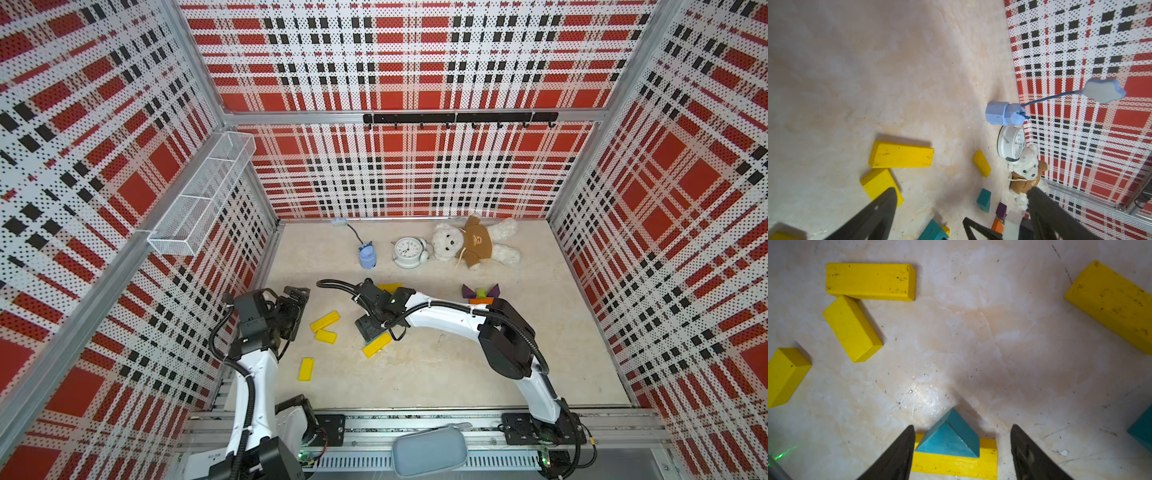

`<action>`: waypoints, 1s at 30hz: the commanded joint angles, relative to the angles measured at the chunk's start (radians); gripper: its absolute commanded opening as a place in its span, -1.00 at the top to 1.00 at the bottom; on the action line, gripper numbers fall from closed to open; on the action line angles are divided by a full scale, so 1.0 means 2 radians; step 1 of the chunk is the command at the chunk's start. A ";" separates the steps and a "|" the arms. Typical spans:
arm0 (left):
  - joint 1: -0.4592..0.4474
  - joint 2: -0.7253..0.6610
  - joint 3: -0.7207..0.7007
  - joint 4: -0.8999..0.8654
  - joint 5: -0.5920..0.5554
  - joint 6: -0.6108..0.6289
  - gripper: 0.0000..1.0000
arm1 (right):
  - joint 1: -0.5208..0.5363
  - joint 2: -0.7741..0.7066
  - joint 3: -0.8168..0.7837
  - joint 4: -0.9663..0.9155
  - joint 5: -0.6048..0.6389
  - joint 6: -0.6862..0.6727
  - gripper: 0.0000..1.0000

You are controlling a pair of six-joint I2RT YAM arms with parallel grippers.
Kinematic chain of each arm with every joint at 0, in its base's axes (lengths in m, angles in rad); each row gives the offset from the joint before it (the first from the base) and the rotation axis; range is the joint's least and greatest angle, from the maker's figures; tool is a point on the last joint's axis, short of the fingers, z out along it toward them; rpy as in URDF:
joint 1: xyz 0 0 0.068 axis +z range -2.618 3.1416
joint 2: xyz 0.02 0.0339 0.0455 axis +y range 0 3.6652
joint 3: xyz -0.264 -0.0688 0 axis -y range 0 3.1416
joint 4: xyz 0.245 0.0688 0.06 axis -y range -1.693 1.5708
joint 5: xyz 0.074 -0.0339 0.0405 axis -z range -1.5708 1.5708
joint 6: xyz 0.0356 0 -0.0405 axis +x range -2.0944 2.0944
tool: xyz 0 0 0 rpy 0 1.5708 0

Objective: Assemble a carrot with building blocks
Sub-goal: Pick up the building block from the center of the board.

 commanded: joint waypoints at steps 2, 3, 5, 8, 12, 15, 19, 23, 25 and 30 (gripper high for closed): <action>0.014 -0.005 -0.009 -0.039 0.017 0.051 -0.99 | 0.013 0.015 0.015 -0.029 0.034 -0.002 -0.53; 0.013 -0.004 -0.012 -0.039 0.020 0.057 -0.99 | 0.016 0.016 0.014 -0.029 0.036 -0.002 -0.55; 0.013 -0.004 -0.017 -0.041 0.028 0.057 -0.99 | 0.020 0.020 0.014 -0.031 0.036 -0.001 -0.61; 0.006 -0.016 -0.021 -0.030 0.032 0.055 -0.99 | 0.027 0.031 0.018 -0.036 0.039 0.000 -0.67; -0.004 -0.027 -0.036 -0.001 0.052 0.042 -0.99 | 0.027 0.038 0.025 -0.038 0.052 0.004 -0.67; -0.015 -0.025 -0.039 0.007 0.059 0.039 -0.99 | 0.025 0.046 0.040 -0.058 0.068 0.004 -0.66; -0.015 -0.015 -0.043 0.019 0.077 0.034 -0.99 | 0.016 0.035 0.025 -0.069 0.081 0.007 -0.61; -0.016 -0.013 -0.045 0.025 0.079 0.032 -0.99 | -0.001 0.006 -0.021 -0.061 0.082 0.013 -0.57; -0.016 -0.014 -0.046 0.028 0.080 0.031 -0.99 | -0.009 -0.011 -0.044 -0.053 0.083 0.016 -0.55; -0.019 -0.014 -0.049 0.033 0.082 0.029 -0.99 | -0.037 -0.040 -0.086 -0.039 0.081 0.023 -0.52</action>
